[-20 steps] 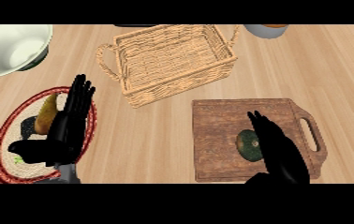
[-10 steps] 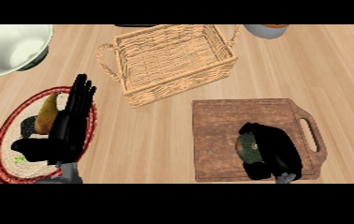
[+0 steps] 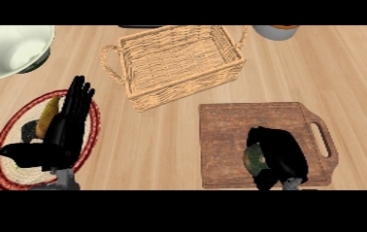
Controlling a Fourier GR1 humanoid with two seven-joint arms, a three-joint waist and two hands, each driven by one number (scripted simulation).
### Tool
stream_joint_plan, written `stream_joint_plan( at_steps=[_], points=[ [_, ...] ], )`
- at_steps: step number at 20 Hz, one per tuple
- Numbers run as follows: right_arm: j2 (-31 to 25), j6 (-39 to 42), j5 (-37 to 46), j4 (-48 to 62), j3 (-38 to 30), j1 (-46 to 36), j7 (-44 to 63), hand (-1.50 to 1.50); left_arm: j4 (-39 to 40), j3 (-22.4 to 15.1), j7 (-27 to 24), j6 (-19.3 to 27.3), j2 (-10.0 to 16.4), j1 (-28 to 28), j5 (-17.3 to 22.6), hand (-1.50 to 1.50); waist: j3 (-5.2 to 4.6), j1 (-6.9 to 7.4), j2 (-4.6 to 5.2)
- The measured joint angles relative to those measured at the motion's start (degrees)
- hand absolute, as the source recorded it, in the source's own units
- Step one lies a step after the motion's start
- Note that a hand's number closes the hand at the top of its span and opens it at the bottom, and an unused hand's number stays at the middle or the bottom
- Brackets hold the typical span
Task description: Pick the squash from the cutting board and place it in the basket
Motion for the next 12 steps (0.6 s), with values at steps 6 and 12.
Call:
stream_joint_plan(
  at_steps=[6, 12],
  points=[
    [4.62, -3.21, 5.89, 4.66, 10.38, -3.66, 2.41, 1.50, 1.06, -0.42, -0.68, -0.78, -0.29, -0.93, 0.01, 0.00, -0.54, 1.31, -0.07],
    [7.85, -6.65, 4.96, 11.63, 25.33, -12.25, 7.52, 1.50, 1.92, -2.46, -0.40, -1.64, -0.95, -3.17, -0.43, 0.00, -0.18, 5.37, 0.84]
  ],
)
